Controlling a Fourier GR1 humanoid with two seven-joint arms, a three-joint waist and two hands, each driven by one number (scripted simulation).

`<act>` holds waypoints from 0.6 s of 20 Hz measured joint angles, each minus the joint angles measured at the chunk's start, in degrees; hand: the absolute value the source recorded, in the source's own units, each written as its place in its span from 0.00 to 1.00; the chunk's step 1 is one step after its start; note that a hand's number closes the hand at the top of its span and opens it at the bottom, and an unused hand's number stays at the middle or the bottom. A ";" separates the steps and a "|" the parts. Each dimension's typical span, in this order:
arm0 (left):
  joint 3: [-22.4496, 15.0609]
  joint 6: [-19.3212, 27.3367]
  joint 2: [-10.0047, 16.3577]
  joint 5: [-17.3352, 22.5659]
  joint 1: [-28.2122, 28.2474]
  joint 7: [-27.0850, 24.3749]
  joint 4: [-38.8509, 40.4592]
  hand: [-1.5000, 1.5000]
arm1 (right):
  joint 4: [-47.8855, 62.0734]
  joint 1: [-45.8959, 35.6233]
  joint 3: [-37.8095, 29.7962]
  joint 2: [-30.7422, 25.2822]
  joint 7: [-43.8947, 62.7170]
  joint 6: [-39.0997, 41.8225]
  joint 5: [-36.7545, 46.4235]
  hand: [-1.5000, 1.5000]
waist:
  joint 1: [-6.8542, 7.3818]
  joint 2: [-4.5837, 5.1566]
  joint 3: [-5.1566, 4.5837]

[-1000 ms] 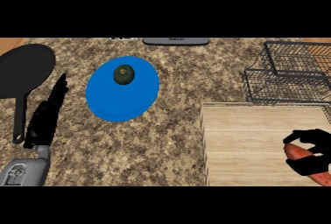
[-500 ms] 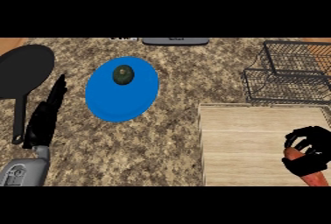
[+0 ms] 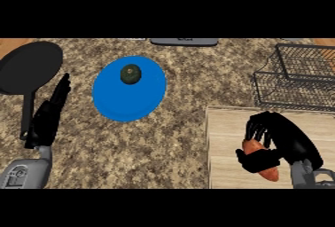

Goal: Pick the sweet potato from the tray and place it in the tiered basket

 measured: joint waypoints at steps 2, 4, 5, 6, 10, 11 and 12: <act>0.11 -0.06 -0.01 0.02 -0.47 0.17 0.41 0.50 | -1.41 -2.50 4.49 4.19 0.17 -3.99 5.32 1.00 | -0.14 -0.03 0.02; -0.06 0.01 -0.07 -0.18 -0.08 0.47 -0.21 0.50 | -2.61 -5.51 7.19 7.81 1.03 -7.88 10.26 1.00 | -0.22 -0.15 0.04; 0.14 -0.16 0.02 0.06 -0.15 0.65 -0.32 0.50 | -3.24 -6.76 8.34 9.15 1.41 -9.71 13.08 1.00 | -0.41 -0.19 0.04; 0.21 0.09 -0.18 0.03 0.19 0.48 -0.37 0.50 | -3.91 -8.40 8.83 10.14 1.94 -11.06 15.58 1.00 | -0.56 -0.22 0.04; 0.59 0.43 -0.44 -0.12 -0.18 0.75 0.37 0.50 | -6.67 -14.57 9.73 12.80 3.94 -14.06 24.34 1.00 | -1.38 -0.22 0.04; 0.89 0.24 -0.27 0.04 -0.51 0.86 0.61 0.50 | -7.07 -15.89 9.61 13.43 4.32 -14.39 26.06 1.00 | -1.50 -0.21 0.04; 0.80 0.22 -0.31 -0.14 0.30 0.13 0.60 0.50 | -8.20 -17.68 9.08 13.83 5.34 -13.84 27.19 1.00 | -1.56 -0.21 0.05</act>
